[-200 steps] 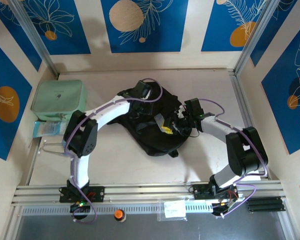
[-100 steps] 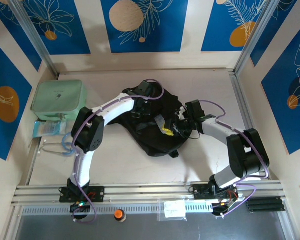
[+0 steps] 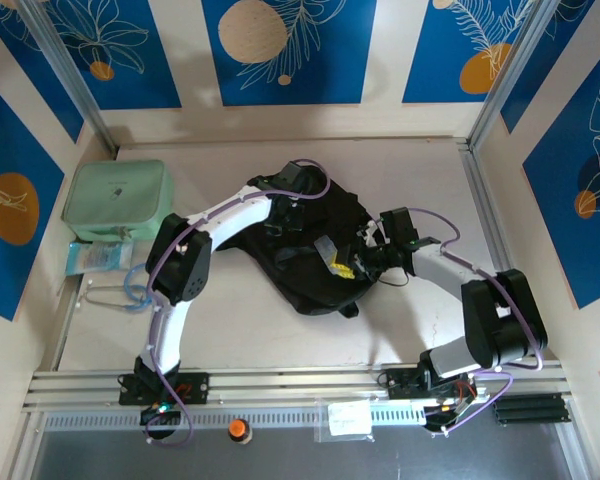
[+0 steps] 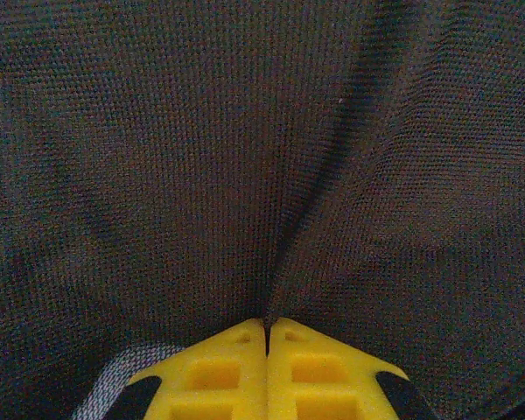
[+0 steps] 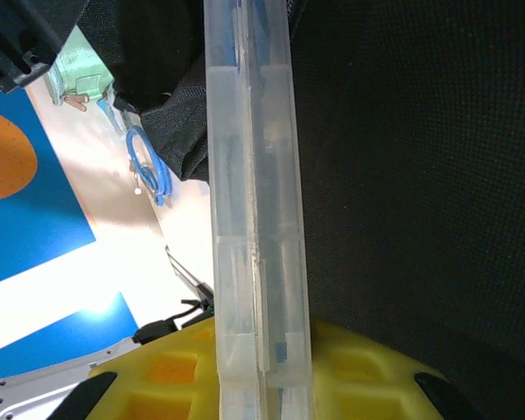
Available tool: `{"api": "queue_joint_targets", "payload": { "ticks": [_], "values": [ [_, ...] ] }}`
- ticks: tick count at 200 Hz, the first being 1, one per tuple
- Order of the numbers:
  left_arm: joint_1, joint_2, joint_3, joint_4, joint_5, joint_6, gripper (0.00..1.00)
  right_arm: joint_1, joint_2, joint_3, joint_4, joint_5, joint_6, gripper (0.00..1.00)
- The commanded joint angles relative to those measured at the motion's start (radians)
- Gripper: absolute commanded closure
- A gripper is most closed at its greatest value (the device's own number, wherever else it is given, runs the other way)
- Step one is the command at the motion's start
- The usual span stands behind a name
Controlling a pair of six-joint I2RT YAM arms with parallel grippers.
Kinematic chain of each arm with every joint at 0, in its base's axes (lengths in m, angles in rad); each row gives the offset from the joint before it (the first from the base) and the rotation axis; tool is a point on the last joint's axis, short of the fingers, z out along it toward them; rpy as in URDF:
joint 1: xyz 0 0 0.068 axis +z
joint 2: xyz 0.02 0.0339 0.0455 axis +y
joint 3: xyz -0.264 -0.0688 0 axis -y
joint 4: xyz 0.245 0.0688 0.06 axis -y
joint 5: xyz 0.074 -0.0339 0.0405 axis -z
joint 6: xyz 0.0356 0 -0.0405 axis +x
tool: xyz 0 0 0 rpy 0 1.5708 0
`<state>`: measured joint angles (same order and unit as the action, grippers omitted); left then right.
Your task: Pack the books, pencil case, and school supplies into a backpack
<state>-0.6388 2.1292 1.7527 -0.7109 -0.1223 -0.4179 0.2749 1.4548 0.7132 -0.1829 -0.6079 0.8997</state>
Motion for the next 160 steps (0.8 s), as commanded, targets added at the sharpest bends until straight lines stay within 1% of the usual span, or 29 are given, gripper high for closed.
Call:
{"api": "queue_joint_targets", "payload": {
  "ticks": [1, 18, 37, 71, 97, 129, 138, 143, 160],
  "values": [
    [0.01, -0.033, 0.002, 0.019, 0.041, 0.014, 1.0, -0.008, 0.069, -0.007, -0.048, 0.012, 0.079, 0.95],
    [0.011, -0.053, -0.024, 0.041, 0.07, 0.021, 1.0, -0.003, 0.093, 0.017, 0.025, -0.018, 0.092, 0.95],
    [0.013, -0.064, -0.041, 0.042, 0.071, 0.025, 1.0, 0.0, 0.118, 0.036, 0.111, -0.044, 0.097, 0.95],
    [0.019, -0.073, -0.061, 0.042, 0.061, 0.025, 1.0, 0.0, 0.213, 0.106, 0.126, -0.023, 0.089, 0.95],
    [0.024, -0.081, -0.072, 0.044, 0.061, 0.025, 1.0, 0.007, 0.301, 0.16, 0.221, -0.045, 0.1, 0.95],
    [0.03, -0.095, -0.087, 0.049, 0.065, 0.022, 1.0, 0.024, 0.379, 0.258, 0.256, -0.041, 0.086, 0.94],
    [0.034, -0.1, -0.094, 0.054, 0.071, 0.019, 1.0, 0.029, 0.389, 0.281, 0.243, -0.023, 0.071, 0.91],
    [0.036, -0.101, -0.099, 0.058, 0.076, 0.016, 1.0, 0.029, 0.394, 0.296, 0.225, -0.011, 0.063, 0.88],
    [0.043, -0.105, -0.11, 0.068, 0.093, 0.006, 1.0, 0.028, 0.382, 0.325, 0.156, 0.035, 0.042, 0.65]
  ]
}}
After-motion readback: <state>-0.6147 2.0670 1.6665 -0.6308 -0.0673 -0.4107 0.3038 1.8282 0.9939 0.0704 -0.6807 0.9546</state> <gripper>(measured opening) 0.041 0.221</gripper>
